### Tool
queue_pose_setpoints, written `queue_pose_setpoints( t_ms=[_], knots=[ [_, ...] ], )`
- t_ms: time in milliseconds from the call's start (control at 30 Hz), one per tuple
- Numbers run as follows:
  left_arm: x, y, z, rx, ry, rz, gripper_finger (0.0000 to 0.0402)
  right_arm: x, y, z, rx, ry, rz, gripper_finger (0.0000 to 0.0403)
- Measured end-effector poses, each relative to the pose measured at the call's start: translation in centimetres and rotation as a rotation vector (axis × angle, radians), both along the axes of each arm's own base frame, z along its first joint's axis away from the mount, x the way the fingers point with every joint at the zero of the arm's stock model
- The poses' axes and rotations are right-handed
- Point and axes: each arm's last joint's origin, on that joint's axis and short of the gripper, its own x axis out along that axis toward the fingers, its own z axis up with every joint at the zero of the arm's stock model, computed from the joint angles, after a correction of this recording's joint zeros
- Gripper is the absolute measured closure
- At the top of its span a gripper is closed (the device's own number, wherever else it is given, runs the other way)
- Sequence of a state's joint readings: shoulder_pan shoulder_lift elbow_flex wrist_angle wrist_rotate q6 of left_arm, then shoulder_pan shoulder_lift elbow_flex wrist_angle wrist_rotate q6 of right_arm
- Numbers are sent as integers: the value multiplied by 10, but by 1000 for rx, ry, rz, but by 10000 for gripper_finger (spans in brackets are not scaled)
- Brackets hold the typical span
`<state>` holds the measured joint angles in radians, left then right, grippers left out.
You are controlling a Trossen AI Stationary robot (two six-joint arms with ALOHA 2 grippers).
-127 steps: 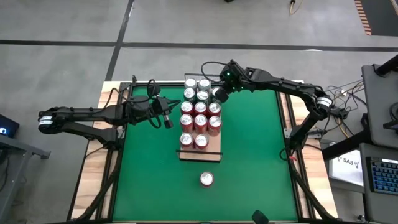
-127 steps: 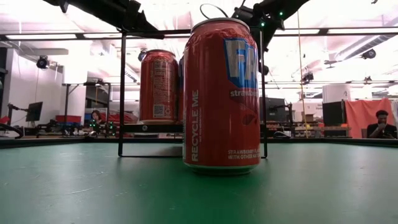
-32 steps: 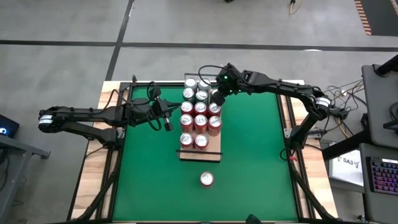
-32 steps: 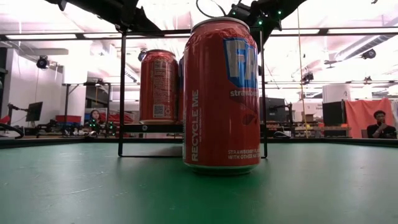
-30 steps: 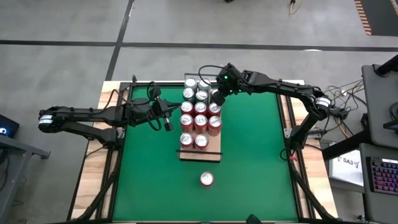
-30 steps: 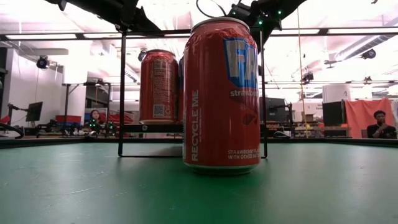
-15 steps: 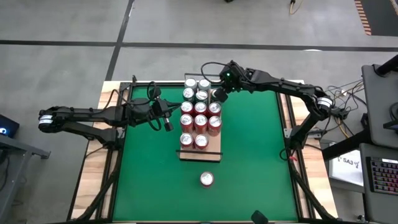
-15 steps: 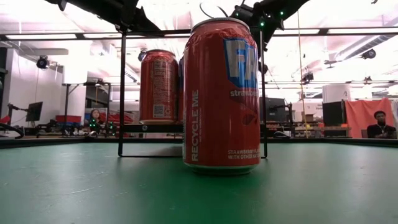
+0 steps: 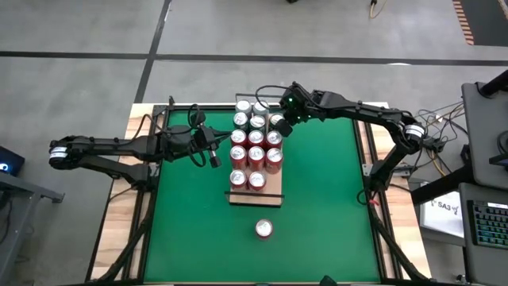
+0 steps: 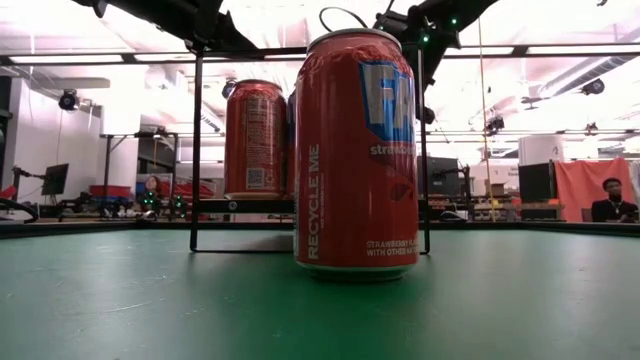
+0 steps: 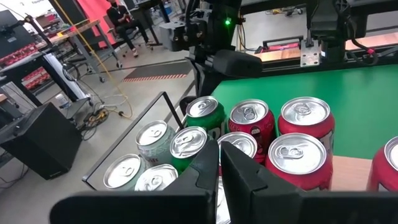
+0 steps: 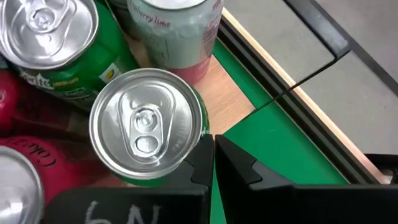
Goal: Place canned beverage on shelf
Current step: Put the green soda can on the shelf and aligned with the other green soda can
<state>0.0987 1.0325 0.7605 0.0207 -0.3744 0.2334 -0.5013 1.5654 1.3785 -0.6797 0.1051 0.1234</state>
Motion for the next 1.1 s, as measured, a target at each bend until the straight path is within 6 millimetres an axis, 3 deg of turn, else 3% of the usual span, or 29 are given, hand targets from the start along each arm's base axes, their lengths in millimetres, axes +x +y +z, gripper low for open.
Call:
queue_pose_setpoints(
  t_ms=[833,1100],
  knots=[
    [0,-1,-1,-7,7,-4,401,2,15,-1,44,19,12,394],
    [0,-1,-2,-9,19,-4,401,1,13,28,-33,-53,28,394]
  ],
)
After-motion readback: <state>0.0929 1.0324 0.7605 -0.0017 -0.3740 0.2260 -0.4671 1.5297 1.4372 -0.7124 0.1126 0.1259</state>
